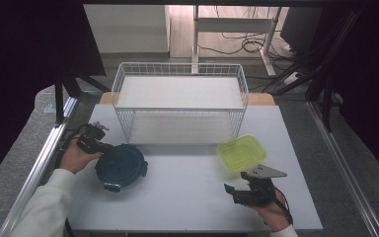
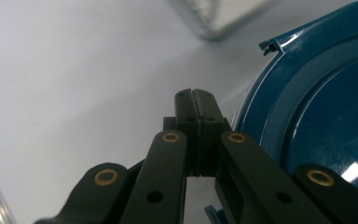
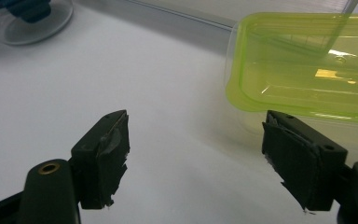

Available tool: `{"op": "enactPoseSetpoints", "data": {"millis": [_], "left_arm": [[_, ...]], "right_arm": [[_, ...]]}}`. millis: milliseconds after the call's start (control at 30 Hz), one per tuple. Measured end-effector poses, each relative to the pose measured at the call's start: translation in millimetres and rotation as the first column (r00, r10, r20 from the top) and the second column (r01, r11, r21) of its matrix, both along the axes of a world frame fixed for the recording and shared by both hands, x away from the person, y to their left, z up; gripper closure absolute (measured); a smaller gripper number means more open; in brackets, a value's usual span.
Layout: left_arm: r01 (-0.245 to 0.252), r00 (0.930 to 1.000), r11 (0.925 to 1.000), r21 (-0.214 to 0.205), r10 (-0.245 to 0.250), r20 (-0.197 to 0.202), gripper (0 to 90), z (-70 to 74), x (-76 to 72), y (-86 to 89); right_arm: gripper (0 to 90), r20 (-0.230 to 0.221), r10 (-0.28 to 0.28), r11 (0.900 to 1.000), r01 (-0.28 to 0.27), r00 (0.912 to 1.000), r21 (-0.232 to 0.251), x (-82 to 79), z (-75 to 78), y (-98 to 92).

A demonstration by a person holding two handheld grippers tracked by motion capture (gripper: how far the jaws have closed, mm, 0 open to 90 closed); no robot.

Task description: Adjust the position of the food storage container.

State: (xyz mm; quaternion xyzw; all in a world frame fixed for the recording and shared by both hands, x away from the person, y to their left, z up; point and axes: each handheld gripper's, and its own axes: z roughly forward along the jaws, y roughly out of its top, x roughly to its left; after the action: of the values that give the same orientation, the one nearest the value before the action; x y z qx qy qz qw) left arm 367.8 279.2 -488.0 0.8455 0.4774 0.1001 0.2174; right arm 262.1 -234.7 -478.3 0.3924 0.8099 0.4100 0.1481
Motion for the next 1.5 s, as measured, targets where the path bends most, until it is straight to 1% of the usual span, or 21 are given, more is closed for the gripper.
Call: {"op": "enactPoseSetpoints", "data": {"millis": [33, 67, 100, 200, 233, 433, 633, 733, 767, 833, 933, 1000, 1033, 1100, 1133, 1167, 1200, 1233, 1367, 1433, 1500], "left_arm": [[0.009, 1.0000, 1.0000, 0.003, -0.009, 0.003, 90.0, 0.1, -2.1, -4.8], [0.009, 1.0000, 1.0000, 0.003, -0.009, 0.003, 90.0, 0.1, -2.1, -4.8], [0.026, 0.9996, 0.9997, 0.005, -0.026, 0.008, 90.0, 0.2, -6.5, -13.6], [0.044, 0.9990, 0.9990, -0.001, -0.044, 0.011, 90.0, -0.2, -9.9, -20.3], [0.065, 0.9979, 0.9979, 0.005, -0.065, 0.009, 90.0, -1.6, -12.6, -26.6], [0.096, 0.9953, 0.9953, 0.000, -0.096, 0.010, 90.0, -2.7, -19.5, -38.1], [0.117, 0.9931, 0.9931, 0.002, -0.117, 0.002, 90.0, -2.3, -23.9, -44.1], [0.125, 0.9922, 0.9920, -0.018, -0.125, 0.003, 90.0, -3.1, -26.6, -47.8], [0.131, 0.9914, 0.9908, -0.033, -0.131, -0.001, 90.0, -3.8, -27.4, -49.3], [0.132, 0.9912, 0.9904, -0.042, -0.132, -0.003, 90.0, -4.1, -27.7, -49.9], [0.133, 0.9911, 0.9901, -0.047, -0.133, -0.003, 90.0, -4.3, -27.4, -49.1], [0.131, 0.9914, 0.9889, -0.069, -0.131, 0.008, 90.0, -4.4, -27.3, -47.8], [0.110, 0.9937, 0.9909, -0.078, -0.108, 0.031, 90.0, -2.8, -27.2, -45.2], [0.088, 0.9956, 0.9926, -0.085, -0.084, 0.040, 90.0, -0.4, -27.2, -39.2], [0.088, 0.9956, 0.9926, -0.085, -0.084, 0.040, 90.0, -0.4, -27.2, -39.2], [0.070, 0.9971, 0.9945, -0.077, -0.067, 0.034, 90.0, 1.3, -29.9, -32.4], [0.070, 0.9971, 0.9945, -0.077, -0.067, 0.034, 90.0, 1.3, -29.9, -32.4], [0.054, 0.9982, 0.9966, -0.063, -0.052, 0.031, 90.0, 1.2, -35.4, -24.9], [0.038, 0.9991, 0.9973, -0.063, -0.037, 0.020, 90.0, -2.4, -47.3, -13.9], [0.024, 0.9997, 0.9971, -0.072, -0.024, -0.001, 90.0, -8.9, -58.2, -5.1], [0.015, 0.9997, 0.9960, -0.088, -0.016, -0.017, 90.0, -13.4, -64.3, -1.2]], "right_arm": [[23.1, 0.000, -0.001, 1.0000, 0.001, 1.0000, 0.001, -0.2, 0.3, 0.0], [23.1, 0.000, -0.002, 1.0000, 0.002, 1.0000, 0.002, -0.3, 0.5, -0.1], [23.1, 0.000, -0.003, 1.0000, 0.003, 1.0000, 0.003, -0.4, 0.6, -0.1], [23.0, 0.000, -0.001, 1.0000, 0.001, 1.0000, 0.005, -0.9, 0.7, -0.3], [23.0, 0.001, 0.002, 1.0000, -0.002, 1.0000, 0.005, -1.5, 0.7, -0.2], [23.0, 0.001, 0.000, 1.0000, 0.000, 1.0000, 0.004, -2.0, 0.7, 0.1], [23.0, -0.003, 0.000, 1.0000, 0.000, 1.0000, 0.002, -1.8, 0.0, 0.7], [22.9, -0.004, -0.001, 1.0000, 0.001, 1.0000, 0.002, -1.4, -0.6, 0.4], [22.9, -0.006, -0.002, 1.0000, 0.002, 1.0000, 0.000, -1.3, -0.9, 0.3], [22.9, -0.005, -0.002, 1.0000, 0.002, 1.0000, -0.002, -1.1, -1.2, 0.3], [22.9, -0.005, -0.004, 1.0000, 0.004, 1.0000, -0.001, -1.5, -0.9, 0.2], [22.9, -0.001, -0.006, 1.0000, 0.006, 1.0000, 0.001, -1.7, -0.3, -0.2], [22.9, 0.001, -0.008, 1.0000, 0.008, 1.0000, 0.002, -1.7, 0.2, -0.7], [22.9, 0.002, -0.011, 0.9999, 0.011, 0.9999, 0.003, -2.1, 0.4, -0.7], [22.9, 0.002, -0.012, 0.9999, 0.012, 0.9999, 0.003, -2.3, 0.3, -0.5], [22.9, 0.003, -0.011, 0.9999, 0.011, 0.9999, 0.002, -2.7, 0.3, -0.2], [22.8, 0.004, -0.011, 0.9999, 0.011, 0.9999, 0.000, -3.2, 0.4, -0.1], [22.8, 0.005, -0.010, 1.0000, 0.010, 0.9999, -0.002, -3.6, 0.5, -0.1], [22.8, 0.005, -0.012, 0.9999, 0.012, 0.9999, 0.000, -4.0, 1.1, -1.2], [22.9, 0.005, -0.020, 0.9998, 0.020, 0.9998, 0.001, -3.4, 1.4, -1.3], [22.8, 0.006, -0.019, 0.9998, 0.019, 0.9998, -0.001, -3.5, 1.8, 0.3]]}}
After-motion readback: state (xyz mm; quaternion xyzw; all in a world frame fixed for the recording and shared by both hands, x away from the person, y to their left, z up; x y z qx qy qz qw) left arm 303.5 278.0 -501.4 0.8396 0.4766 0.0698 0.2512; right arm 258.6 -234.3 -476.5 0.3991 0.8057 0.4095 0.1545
